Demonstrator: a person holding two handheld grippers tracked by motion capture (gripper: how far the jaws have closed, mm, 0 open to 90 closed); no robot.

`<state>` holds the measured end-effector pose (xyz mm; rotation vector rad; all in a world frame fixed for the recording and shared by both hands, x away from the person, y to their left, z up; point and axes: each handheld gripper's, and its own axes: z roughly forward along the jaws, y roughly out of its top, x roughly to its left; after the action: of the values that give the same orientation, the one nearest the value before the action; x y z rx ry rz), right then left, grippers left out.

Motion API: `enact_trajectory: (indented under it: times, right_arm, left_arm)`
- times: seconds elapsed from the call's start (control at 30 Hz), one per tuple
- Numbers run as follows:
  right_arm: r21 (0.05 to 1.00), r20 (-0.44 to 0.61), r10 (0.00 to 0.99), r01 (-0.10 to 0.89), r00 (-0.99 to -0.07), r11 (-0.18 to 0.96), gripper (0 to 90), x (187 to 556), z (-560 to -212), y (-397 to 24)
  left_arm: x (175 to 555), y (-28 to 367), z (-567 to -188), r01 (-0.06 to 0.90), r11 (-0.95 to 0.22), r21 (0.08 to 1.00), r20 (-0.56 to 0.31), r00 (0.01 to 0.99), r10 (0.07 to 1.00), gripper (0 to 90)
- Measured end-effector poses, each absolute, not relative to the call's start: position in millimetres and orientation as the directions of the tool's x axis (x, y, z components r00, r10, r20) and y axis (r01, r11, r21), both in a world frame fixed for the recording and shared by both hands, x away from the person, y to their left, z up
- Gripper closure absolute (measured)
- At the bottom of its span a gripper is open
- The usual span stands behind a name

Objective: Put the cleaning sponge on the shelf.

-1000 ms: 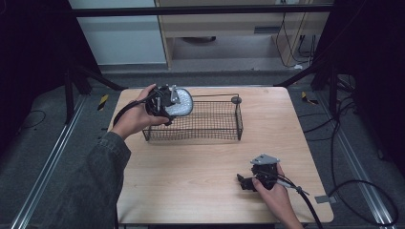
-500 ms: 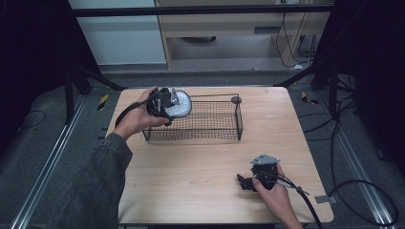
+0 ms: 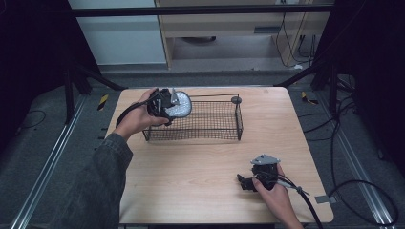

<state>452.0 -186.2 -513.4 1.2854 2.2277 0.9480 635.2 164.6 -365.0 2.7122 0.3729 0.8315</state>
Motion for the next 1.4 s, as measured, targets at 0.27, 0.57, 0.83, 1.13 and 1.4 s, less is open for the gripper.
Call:
enact_trajectory:
  times: [0.27, 0.57, 0.83, 1.13, 1.4]
  right_arm:
    - [0.722, -0.005, 0.868, 0.598, -0.497, 0.347, 0.4, 451.7, -513.4, -186.5]
    - [0.721, -0.002, 0.869, 0.601, -0.496, 0.345, 0.4, 451.1, -513.3, -187.0]
    - [0.721, -0.005, 0.868, 0.599, -0.497, 0.347, 0.4, 451.0, -513.3, -187.5]
    - [0.722, -0.005, 0.867, 0.598, -0.498, 0.348, 0.4, 451.0, -513.3, -187.7]
    - [0.722, -0.006, 0.867, 0.597, -0.499, 0.349, 0.4, 451.0, -513.4, -187.9]
  left_arm:
    - [640.4, 168.0, -373.6, 0.172, -0.921, 0.35, 0.491, 0.803, 0.336, 15.3]
    - [643.8, 165.6, -378.4, 0.177, -0.918, 0.354, 0.469, 0.816, 0.338, 15.2]
    - [648.8, 163.6, -375.8, 0.23, -0.879, 0.418, 0.426, 0.804, 0.414, 7.6]
    - [649.8, 165.6, -373.7, 0.266, -0.848, 0.459, 0.387, 0.799, 0.46, 4.3]
    - [645.7, 167.7, -368.6, 0.271, -0.822, 0.5, 0.367, 0.793, 0.485, 6.0]
